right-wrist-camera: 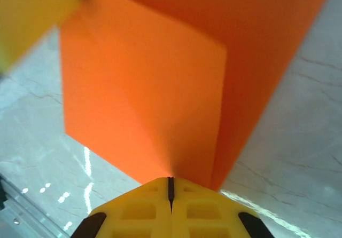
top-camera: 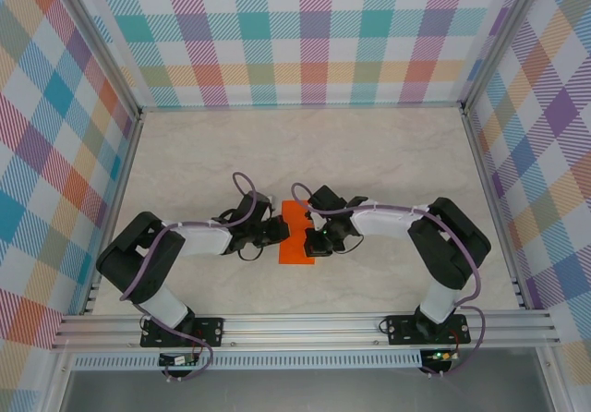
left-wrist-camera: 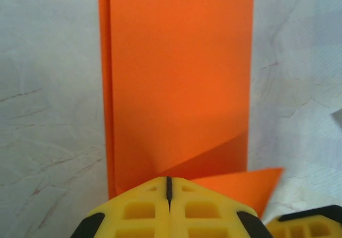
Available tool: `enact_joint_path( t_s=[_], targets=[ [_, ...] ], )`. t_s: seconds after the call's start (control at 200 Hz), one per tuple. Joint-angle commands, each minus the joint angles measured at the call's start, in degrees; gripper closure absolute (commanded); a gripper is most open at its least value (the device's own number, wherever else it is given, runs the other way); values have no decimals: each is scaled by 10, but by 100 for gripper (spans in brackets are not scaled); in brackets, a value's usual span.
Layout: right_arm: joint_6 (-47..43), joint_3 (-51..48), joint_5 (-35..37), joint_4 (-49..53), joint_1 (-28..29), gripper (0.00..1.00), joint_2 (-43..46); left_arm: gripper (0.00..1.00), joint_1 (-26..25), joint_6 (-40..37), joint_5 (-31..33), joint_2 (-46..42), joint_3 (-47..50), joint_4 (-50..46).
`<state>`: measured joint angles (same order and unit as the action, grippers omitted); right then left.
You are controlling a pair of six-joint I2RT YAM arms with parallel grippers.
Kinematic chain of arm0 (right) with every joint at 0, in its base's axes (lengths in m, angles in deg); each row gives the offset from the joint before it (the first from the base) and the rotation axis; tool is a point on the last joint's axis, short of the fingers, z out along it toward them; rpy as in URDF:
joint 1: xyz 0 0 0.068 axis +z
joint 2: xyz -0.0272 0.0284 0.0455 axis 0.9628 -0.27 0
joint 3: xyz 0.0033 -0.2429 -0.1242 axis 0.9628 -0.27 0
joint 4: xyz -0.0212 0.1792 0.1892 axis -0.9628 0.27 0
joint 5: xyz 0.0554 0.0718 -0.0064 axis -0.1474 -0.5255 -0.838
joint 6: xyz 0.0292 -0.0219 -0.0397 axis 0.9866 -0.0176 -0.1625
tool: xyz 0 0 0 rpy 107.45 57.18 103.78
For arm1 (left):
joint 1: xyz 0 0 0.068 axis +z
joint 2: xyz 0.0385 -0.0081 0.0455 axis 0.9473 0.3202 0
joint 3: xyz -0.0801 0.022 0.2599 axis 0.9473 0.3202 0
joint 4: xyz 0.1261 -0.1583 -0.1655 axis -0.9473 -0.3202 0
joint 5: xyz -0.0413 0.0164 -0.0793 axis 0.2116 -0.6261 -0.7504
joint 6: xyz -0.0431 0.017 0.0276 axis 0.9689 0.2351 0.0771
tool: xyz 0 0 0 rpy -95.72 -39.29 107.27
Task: Fold a paper plane with a square sheet of paper (pick it up from the middle)
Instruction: Fold the triangle a second time at the center of the table.
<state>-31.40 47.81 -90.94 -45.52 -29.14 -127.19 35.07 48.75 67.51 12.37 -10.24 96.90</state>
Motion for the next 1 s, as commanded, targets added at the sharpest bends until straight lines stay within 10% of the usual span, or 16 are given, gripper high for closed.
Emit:
enact_joint_path(
  t_s=[0.0, 0.995],
  targets=[
    [-23, 32, -26, -1, -1, 100, 9, 100, -6, -2, 12, 9, 16, 13],
    [-69, -16, -17, 37, 4, 100, -29, 100, -25, 8, 108, 27, 25, -111]
  ],
)
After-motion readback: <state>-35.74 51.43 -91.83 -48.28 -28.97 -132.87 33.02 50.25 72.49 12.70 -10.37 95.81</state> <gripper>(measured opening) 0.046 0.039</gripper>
